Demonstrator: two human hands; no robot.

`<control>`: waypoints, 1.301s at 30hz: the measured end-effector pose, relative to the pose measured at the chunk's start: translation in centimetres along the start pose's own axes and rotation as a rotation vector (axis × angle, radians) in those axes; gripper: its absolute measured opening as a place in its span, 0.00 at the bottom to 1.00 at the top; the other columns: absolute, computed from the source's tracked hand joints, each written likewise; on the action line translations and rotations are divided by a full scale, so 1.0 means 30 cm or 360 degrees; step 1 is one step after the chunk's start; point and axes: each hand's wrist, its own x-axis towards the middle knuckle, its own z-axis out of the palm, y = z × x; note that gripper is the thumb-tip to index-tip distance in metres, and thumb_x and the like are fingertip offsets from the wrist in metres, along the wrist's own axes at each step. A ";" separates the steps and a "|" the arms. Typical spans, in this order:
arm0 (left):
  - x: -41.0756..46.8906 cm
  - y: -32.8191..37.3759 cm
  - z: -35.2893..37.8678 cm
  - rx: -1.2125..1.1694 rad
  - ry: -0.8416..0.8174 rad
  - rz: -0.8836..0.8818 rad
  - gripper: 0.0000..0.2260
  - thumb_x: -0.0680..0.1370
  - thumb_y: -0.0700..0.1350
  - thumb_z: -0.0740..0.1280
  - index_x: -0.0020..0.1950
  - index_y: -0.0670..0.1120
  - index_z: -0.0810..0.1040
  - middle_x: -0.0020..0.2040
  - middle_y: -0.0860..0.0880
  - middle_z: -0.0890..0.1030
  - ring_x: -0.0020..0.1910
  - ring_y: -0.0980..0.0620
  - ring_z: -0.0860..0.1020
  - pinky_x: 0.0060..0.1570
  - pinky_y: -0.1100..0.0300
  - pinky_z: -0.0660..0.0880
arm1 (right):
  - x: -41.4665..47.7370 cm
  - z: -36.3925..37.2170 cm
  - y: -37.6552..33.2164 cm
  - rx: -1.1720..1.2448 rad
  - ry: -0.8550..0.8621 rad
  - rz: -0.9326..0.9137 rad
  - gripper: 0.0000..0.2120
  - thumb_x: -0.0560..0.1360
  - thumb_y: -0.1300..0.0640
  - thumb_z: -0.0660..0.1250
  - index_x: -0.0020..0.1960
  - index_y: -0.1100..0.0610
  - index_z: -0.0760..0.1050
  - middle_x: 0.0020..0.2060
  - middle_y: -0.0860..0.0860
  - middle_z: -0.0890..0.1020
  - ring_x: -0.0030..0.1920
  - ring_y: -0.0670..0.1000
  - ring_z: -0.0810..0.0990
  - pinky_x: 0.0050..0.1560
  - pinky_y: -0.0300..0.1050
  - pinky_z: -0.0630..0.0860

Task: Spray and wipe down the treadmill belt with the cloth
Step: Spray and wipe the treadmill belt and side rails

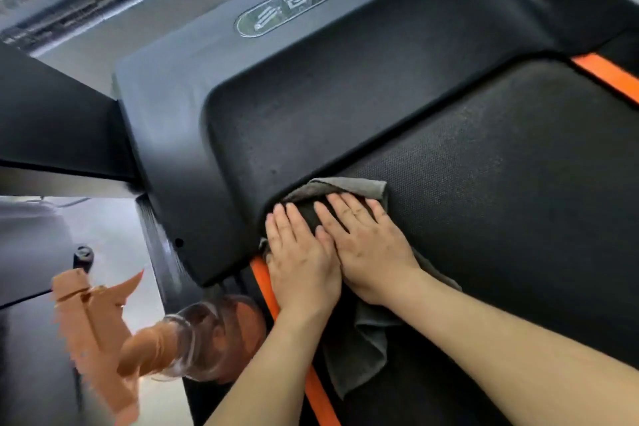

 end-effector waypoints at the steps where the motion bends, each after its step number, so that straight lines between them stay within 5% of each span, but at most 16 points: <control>1: 0.025 0.007 0.016 0.0036 0.0055 -0.0038 0.31 0.78 0.53 0.48 0.73 0.34 0.67 0.73 0.34 0.68 0.74 0.35 0.66 0.66 0.39 0.68 | 0.045 0.003 0.024 -0.0041 0.0003 -0.0055 0.27 0.77 0.49 0.50 0.71 0.56 0.73 0.68 0.56 0.77 0.69 0.55 0.75 0.67 0.58 0.71; 4: 0.013 0.074 0.041 0.0146 0.0058 0.0030 0.28 0.79 0.52 0.52 0.71 0.34 0.70 0.71 0.32 0.70 0.72 0.34 0.68 0.66 0.37 0.68 | 0.041 -0.012 0.114 -0.0101 0.0013 -0.0099 0.27 0.80 0.47 0.50 0.72 0.56 0.73 0.68 0.54 0.77 0.69 0.55 0.75 0.69 0.58 0.69; 8: 0.019 0.244 0.112 0.0107 -0.0002 0.0552 0.27 0.80 0.53 0.53 0.73 0.40 0.72 0.74 0.38 0.69 0.74 0.41 0.67 0.71 0.40 0.64 | -0.042 -0.059 0.295 -0.0311 -0.0012 0.0256 0.28 0.79 0.48 0.50 0.72 0.61 0.71 0.69 0.59 0.76 0.69 0.59 0.74 0.71 0.59 0.56; 10: 0.048 0.310 0.142 0.0057 -0.0085 0.0766 0.26 0.81 0.54 0.51 0.74 0.43 0.70 0.76 0.41 0.67 0.76 0.44 0.64 0.74 0.43 0.60 | -0.078 -0.081 0.341 -0.0392 -0.0094 0.0519 0.30 0.79 0.48 0.48 0.73 0.64 0.70 0.69 0.61 0.75 0.69 0.61 0.74 0.71 0.61 0.57; 13: 0.072 0.276 0.125 0.0074 -0.0129 0.0707 0.25 0.81 0.51 0.51 0.74 0.44 0.70 0.76 0.43 0.68 0.76 0.46 0.65 0.74 0.44 0.62 | -0.027 -0.086 0.268 -0.0310 -0.0084 0.0798 0.33 0.78 0.48 0.47 0.70 0.70 0.70 0.65 0.68 0.75 0.67 0.67 0.74 0.69 0.64 0.66; 16: 0.051 0.079 0.060 0.0279 -0.0103 0.0473 0.25 0.80 0.47 0.51 0.75 0.41 0.69 0.75 0.41 0.68 0.75 0.43 0.67 0.72 0.41 0.63 | 0.088 -0.010 0.067 -0.0175 0.0089 0.0487 0.28 0.75 0.54 0.51 0.65 0.71 0.74 0.62 0.69 0.77 0.64 0.68 0.76 0.64 0.63 0.73; 19: 0.015 -0.060 -0.012 0.0414 -0.0064 0.0379 0.24 0.79 0.43 0.52 0.73 0.37 0.70 0.74 0.37 0.69 0.73 0.40 0.68 0.70 0.43 0.61 | 0.118 0.033 -0.064 -0.0037 0.0092 0.0262 0.25 0.77 0.56 0.52 0.67 0.68 0.74 0.65 0.66 0.76 0.68 0.65 0.74 0.69 0.60 0.68; 24: -0.022 0.060 0.006 0.0260 -0.0095 0.0242 0.23 0.79 0.44 0.53 0.71 0.36 0.72 0.73 0.38 0.71 0.72 0.40 0.69 0.67 0.40 0.68 | 0.080 0.001 0.064 -0.0038 0.0044 -0.0013 0.26 0.79 0.50 0.53 0.68 0.64 0.75 0.67 0.60 0.77 0.69 0.59 0.74 0.70 0.56 0.68; 28: -0.029 0.174 0.013 0.0132 -0.0190 0.0463 0.28 0.74 0.49 0.55 0.72 0.39 0.72 0.73 0.40 0.71 0.73 0.41 0.69 0.67 0.40 0.70 | 0.032 -0.042 0.348 -0.0172 0.0046 0.0455 0.29 0.79 0.48 0.51 0.72 0.65 0.70 0.70 0.63 0.73 0.71 0.62 0.71 0.70 0.59 0.67; 32: -0.051 0.130 -0.021 0.0075 -0.0249 0.0532 0.26 0.75 0.48 0.56 0.72 0.41 0.73 0.74 0.40 0.70 0.73 0.40 0.69 0.66 0.42 0.70 | 0.015 -0.085 0.422 -0.0049 -0.0046 0.1107 0.30 0.82 0.48 0.45 0.80 0.62 0.53 0.79 0.59 0.55 0.80 0.58 0.52 0.77 0.57 0.52; 36: -0.054 0.134 -0.020 -0.0139 -0.0094 0.0536 0.26 0.76 0.40 0.55 0.74 0.40 0.69 0.75 0.39 0.68 0.74 0.41 0.66 0.72 0.48 0.65 | 0.047 0.044 0.065 -0.0202 0.0049 0.0552 0.28 0.78 0.52 0.49 0.72 0.63 0.71 0.72 0.62 0.71 0.73 0.61 0.70 0.68 0.59 0.70; 39: -0.033 0.189 -0.032 -0.0264 -0.0043 0.0212 0.25 0.73 0.37 0.57 0.70 0.40 0.75 0.71 0.40 0.73 0.71 0.41 0.71 0.69 0.49 0.69 | 0.025 0.033 -0.028 -0.0192 -0.0053 0.0077 0.27 0.79 0.54 0.47 0.76 0.55 0.66 0.75 0.55 0.68 0.75 0.54 0.67 0.71 0.52 0.68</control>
